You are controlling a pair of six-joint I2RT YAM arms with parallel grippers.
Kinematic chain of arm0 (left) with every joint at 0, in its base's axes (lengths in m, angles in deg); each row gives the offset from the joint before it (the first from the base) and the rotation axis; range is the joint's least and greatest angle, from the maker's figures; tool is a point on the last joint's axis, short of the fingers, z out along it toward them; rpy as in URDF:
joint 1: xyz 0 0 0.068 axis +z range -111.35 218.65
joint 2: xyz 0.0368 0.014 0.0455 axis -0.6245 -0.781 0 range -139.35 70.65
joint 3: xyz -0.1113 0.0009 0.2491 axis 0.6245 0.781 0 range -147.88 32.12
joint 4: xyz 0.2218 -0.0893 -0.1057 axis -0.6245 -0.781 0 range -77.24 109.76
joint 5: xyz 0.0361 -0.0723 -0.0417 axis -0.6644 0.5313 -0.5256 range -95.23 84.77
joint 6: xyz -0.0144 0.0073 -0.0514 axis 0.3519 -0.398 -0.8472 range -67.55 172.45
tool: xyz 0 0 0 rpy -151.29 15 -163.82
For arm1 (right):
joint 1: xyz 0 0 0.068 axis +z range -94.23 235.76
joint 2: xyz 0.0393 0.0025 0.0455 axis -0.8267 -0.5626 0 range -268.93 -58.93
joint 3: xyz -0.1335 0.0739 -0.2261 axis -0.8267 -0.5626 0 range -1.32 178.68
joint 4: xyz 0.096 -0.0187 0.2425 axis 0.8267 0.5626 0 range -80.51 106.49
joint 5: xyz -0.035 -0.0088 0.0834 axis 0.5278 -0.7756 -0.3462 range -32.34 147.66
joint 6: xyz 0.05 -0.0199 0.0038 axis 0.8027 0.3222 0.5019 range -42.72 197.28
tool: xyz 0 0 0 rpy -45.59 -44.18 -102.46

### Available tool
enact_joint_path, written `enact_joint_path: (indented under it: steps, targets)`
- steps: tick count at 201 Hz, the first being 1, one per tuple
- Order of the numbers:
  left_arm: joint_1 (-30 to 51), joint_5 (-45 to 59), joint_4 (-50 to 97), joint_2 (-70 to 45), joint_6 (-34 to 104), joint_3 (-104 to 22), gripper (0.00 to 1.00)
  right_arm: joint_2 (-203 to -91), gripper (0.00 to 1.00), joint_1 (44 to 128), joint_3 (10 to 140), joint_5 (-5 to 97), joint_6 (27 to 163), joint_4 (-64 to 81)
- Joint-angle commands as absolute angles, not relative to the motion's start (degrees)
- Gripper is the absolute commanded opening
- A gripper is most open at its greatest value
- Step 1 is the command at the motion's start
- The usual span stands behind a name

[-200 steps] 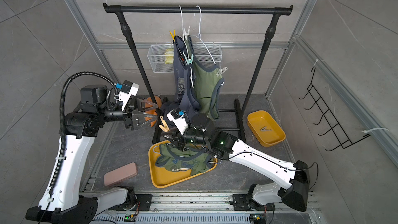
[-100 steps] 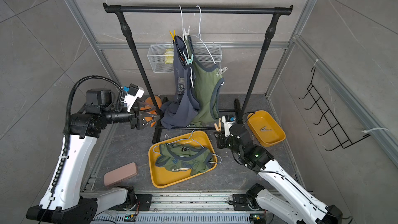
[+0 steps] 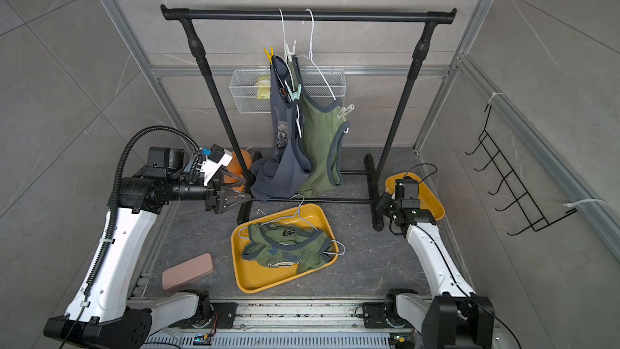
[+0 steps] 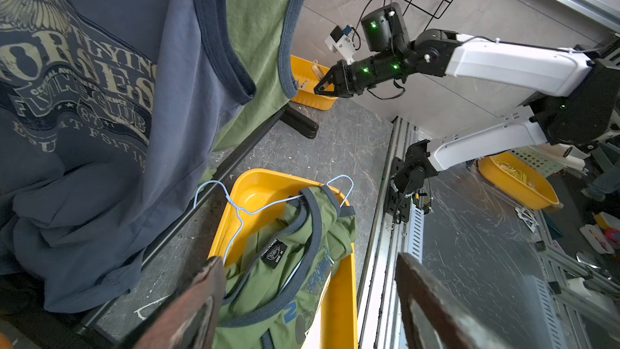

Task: Remove the clothespins securing tank tops to the hanger
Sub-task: Place the clothespin in the storage box.

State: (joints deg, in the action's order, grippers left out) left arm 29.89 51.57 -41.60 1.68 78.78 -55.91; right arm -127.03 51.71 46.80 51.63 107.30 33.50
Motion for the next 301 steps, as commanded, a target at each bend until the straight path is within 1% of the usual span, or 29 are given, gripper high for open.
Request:
enact_joint_path:
  steps: [1,46,105,139,171,188,200,217,238,259,277,295,301]
  targets:
    - [29.87,54.25,-42.40,1.87,81.59,-55.62,0.82,-131.80,0.00,49.23,51.54,47.43,107.99,29.54]
    - [29.87,54.63,-42.24,0.42,82.83,-54.66,0.82,-142.67,0.00,43.55,59.20,48.24,107.17,28.38]
    - [29.82,54.80,-43.14,-1.47,84.43,-53.78,0.82,-156.40,0.01,41.12,66.80,52.43,103.00,29.78]
    - [29.83,55.17,-45.16,-1.51,86.40,-53.76,0.82,-163.11,0.07,39.65,70.06,51.87,101.53,30.89]
    - [29.83,55.23,-46.79,-1.43,87.52,-53.33,0.82,-166.05,0.18,39.43,71.62,52.17,101.29,31.52]
    - [29.79,55.36,-47.49,-1.49,87.90,-53.12,0.82,-167.56,0.26,39.54,72.99,51.80,100.63,32.76]
    - [29.82,55.42,-47.85,-1.47,88.05,-53.02,0.82,-167.89,0.32,39.45,73.20,52.33,100.40,33.08]
    - [29.81,55.78,-48.09,-1.44,87.59,-53.14,0.82,-168.18,0.37,39.39,73.42,52.88,99.80,33.46]
    - [29.70,56.56,-48.75,-1.26,87.51,-53.41,0.82,-168.02,0.38,39.42,73.40,52.92,100.28,33.60]
    - [29.69,56.21,-48.77,-0.92,87.60,-53.82,0.82,-165.21,0.37,39.42,72.25,53.08,100.86,32.66]
    - [29.73,56.03,-48.71,-1.01,87.51,-54.89,0.82,-160.63,0.33,39.41,71.26,52.72,101.59,32.48]
    - [29.68,55.23,-48.72,-1.57,87.47,-56.30,0.82,-152.82,0.29,39.62,69.24,51.29,102.41,32.61]
    - [29.74,54.86,-48.88,-1.84,87.43,-56.77,0.82,-149.58,0.26,39.68,67.74,50.60,102.85,32.41]
